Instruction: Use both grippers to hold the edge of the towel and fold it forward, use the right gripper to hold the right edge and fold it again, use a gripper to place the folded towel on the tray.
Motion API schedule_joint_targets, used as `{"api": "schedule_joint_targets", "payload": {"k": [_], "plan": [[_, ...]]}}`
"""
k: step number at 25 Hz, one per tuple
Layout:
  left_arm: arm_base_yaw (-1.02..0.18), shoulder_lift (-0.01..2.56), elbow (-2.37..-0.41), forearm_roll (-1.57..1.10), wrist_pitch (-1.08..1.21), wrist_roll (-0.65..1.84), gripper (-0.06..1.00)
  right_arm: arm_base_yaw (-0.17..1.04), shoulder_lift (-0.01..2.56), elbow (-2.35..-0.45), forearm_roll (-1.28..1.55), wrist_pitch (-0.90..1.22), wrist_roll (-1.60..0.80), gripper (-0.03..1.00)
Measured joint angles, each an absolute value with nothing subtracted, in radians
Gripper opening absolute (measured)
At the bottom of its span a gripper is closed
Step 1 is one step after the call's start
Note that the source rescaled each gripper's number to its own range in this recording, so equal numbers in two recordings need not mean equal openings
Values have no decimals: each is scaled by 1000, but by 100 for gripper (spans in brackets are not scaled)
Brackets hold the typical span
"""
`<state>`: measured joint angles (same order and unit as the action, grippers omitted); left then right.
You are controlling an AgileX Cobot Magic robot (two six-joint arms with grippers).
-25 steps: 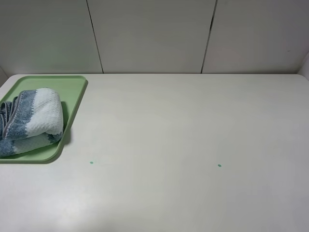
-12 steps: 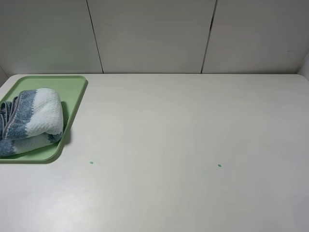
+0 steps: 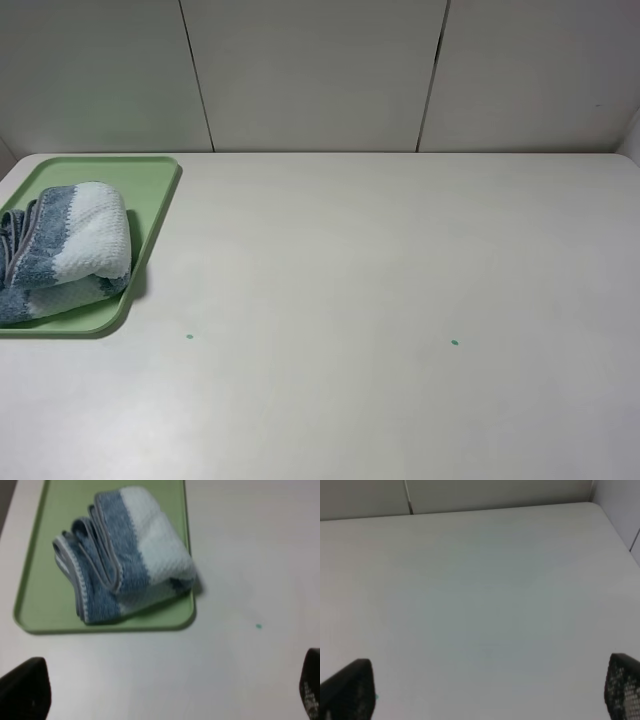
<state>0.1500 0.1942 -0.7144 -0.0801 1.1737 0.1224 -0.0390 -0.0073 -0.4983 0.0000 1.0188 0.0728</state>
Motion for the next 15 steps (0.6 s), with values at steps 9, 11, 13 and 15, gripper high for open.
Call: {"api": "schedule_joint_targets", "payload": {"k": [9,11,13,15], "plan": [[17,62,-531,-61,1053,92,100,-39,-7,-498,0,1019,73,100],[14,27,-503,-61,1052,81,100,-39,-7,-498,0,1019,73,100],[14,0,-489,-61,1058,79,100,-39,-7,-498,0,1019,73,100],[14,-2,-487,-60,1058,79,100,-39,-7,-498,0,1019,73,100]]}}
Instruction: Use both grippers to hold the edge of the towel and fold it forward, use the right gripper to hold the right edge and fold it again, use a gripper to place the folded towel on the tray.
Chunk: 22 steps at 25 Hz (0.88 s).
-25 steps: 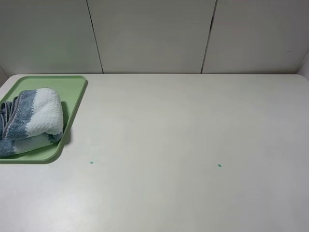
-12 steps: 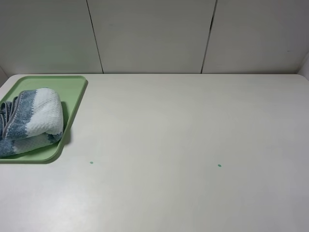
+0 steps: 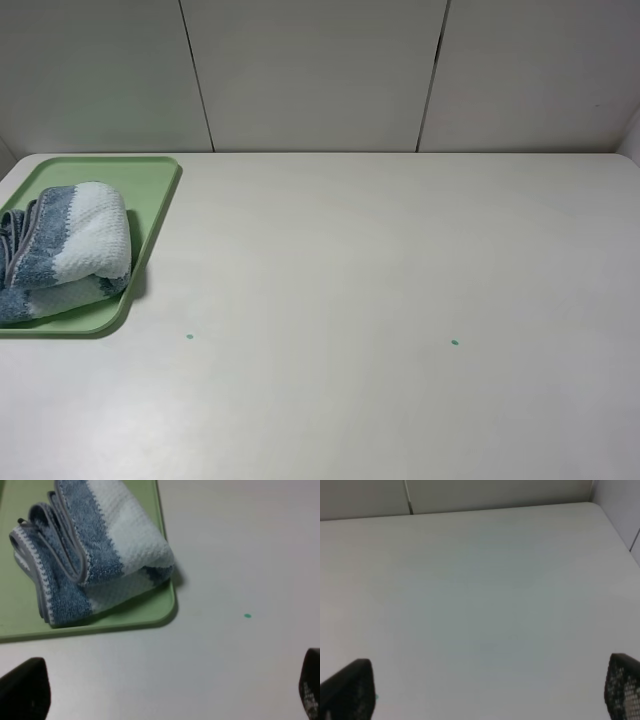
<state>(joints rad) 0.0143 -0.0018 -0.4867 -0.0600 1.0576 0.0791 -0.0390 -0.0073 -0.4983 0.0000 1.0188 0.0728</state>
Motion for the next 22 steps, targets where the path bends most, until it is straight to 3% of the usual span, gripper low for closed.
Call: {"api": "schedule_joint_targets", "payload": {"k": [22], "plan": [[14,-3,-487,-59,1058,83,100,-39,-7,-498,0,1019,73,100]]}}
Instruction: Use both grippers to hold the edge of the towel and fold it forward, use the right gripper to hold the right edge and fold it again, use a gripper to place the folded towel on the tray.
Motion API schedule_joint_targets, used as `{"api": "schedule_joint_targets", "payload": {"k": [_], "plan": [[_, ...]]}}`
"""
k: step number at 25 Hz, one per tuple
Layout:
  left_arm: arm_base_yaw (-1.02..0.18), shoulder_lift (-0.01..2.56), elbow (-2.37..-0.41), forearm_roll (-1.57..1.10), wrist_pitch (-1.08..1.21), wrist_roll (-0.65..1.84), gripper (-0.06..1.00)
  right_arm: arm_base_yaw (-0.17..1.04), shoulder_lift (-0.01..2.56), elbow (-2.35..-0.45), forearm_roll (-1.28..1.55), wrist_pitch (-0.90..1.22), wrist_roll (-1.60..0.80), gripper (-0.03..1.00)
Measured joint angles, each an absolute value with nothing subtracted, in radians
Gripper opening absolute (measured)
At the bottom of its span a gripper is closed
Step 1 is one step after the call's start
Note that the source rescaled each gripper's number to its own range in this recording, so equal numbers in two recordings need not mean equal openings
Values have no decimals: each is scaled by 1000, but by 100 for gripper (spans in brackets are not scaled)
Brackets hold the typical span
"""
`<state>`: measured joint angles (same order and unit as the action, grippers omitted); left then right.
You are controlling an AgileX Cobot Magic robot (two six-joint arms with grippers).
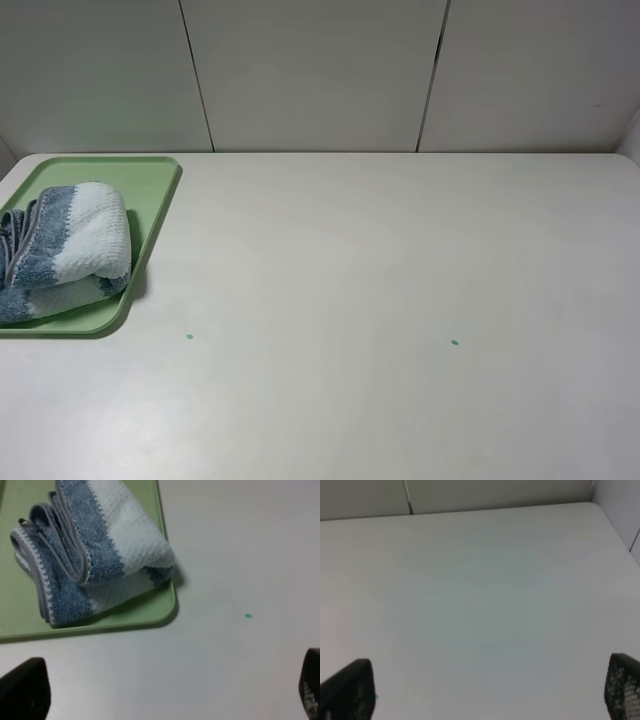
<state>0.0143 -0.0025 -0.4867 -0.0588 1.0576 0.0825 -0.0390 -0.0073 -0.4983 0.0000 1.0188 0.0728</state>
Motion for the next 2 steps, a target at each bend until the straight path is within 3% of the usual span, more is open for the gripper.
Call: {"api": "schedule_joint_targets", "payload": {"k": [2], "plan": [[14,-3,-487,-59,1058,83,100,-39,-7,-498,0,1019,73,100]]}}
